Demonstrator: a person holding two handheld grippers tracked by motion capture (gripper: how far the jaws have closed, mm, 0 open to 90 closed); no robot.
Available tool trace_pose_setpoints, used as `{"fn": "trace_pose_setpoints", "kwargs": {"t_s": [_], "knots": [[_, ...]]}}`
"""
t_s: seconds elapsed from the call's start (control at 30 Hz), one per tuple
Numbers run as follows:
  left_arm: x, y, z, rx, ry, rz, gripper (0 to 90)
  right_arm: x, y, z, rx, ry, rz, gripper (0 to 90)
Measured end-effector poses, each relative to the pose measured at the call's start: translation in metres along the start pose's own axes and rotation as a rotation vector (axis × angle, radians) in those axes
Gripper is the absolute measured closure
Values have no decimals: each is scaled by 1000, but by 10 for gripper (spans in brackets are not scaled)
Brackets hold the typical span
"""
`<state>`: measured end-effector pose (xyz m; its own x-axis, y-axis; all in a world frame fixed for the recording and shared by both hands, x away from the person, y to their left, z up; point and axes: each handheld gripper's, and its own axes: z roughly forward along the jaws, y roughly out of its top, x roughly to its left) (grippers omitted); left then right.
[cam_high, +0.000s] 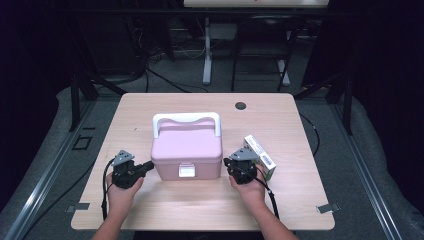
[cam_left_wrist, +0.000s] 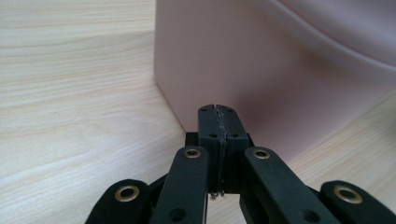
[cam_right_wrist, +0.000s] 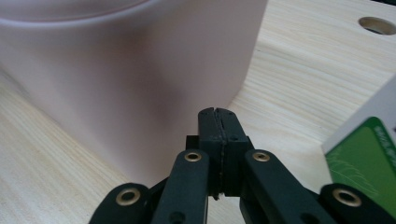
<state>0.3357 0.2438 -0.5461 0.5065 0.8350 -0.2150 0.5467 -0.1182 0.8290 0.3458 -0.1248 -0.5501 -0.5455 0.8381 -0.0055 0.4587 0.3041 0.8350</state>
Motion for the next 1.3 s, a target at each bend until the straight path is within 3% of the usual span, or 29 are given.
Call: {"fn": "trace_pose_setpoints", "kwargs": {"t_s": [0.17, 0.3, 0.57, 0.8, 1.0, 1.3], "knots": [[-2, 0, 0, -6, -5, 3, 900, 4, 0, 1, -1, 7, -25, 900], [-3, 1, -1, -5, -3, 5, 900, 2, 1, 0, -3, 24, -4, 900], [-6, 0, -3, 7, -14, 14, 900, 2, 0, -3, 7, 29, -5, 900], [-8, -1, -5, 20, -34, 26, 900, 5, -3, -12, 33, 36, -60, 900], [-14, -2, -7, 32, -43, 39, 900, 8, -7, -21, 47, 30, -76, 900], [-30, -6, -13, 63, -66, 94, 900, 6, -12, -33, 67, 24, -77, 900]]}}
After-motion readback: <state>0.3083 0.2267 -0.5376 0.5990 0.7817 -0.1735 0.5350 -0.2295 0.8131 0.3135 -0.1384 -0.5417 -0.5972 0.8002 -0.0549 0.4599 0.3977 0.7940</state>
